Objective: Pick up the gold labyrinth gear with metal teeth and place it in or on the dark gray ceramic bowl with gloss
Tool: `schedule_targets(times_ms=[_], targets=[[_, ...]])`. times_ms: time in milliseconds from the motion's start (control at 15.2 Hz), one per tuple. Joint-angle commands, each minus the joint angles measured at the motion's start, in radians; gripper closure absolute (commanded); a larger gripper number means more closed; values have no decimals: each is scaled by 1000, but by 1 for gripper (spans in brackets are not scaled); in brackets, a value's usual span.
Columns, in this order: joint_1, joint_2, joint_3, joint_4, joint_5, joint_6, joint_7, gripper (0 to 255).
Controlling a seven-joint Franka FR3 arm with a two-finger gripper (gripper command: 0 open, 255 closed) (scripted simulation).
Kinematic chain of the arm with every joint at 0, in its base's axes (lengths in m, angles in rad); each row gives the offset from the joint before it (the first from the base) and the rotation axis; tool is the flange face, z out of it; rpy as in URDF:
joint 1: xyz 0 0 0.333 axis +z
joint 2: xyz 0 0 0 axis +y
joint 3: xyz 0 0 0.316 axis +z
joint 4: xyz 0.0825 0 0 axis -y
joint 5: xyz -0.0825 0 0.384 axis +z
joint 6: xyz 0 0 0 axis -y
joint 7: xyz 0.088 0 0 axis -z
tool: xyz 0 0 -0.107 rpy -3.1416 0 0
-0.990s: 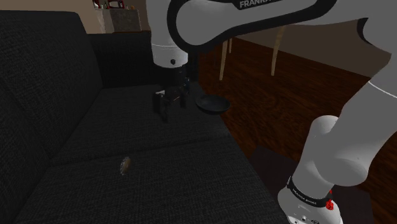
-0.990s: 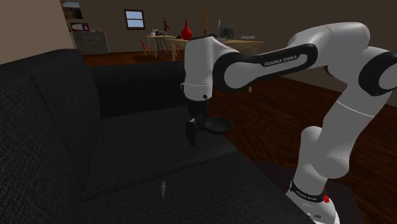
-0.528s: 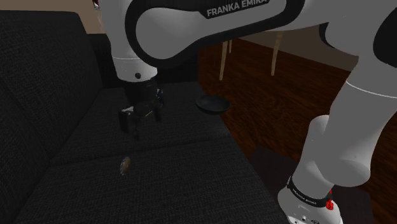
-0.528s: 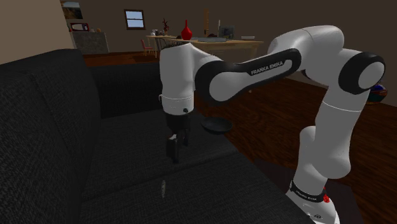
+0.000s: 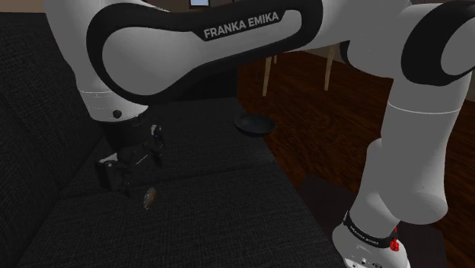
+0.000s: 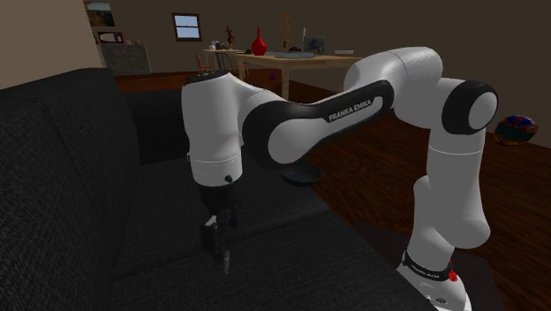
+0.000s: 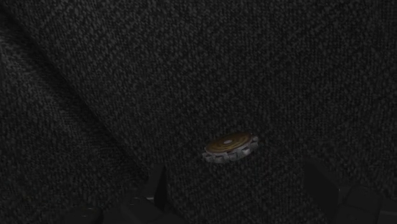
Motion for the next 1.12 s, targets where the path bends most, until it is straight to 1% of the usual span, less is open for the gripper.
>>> schedule_targets(times_ms=[0, 330, 858, 924, 1056], targets=[[5, 14, 2, -1, -6, 14, 6, 0], [4, 20, 0, -70, -10, 87, 9, 0], [4, 20, 0, -70, -10, 87, 9, 0], [4, 20, 0, -70, -10, 87, 9, 255], [4, 20, 0, -70, -10, 87, 9, 255]])
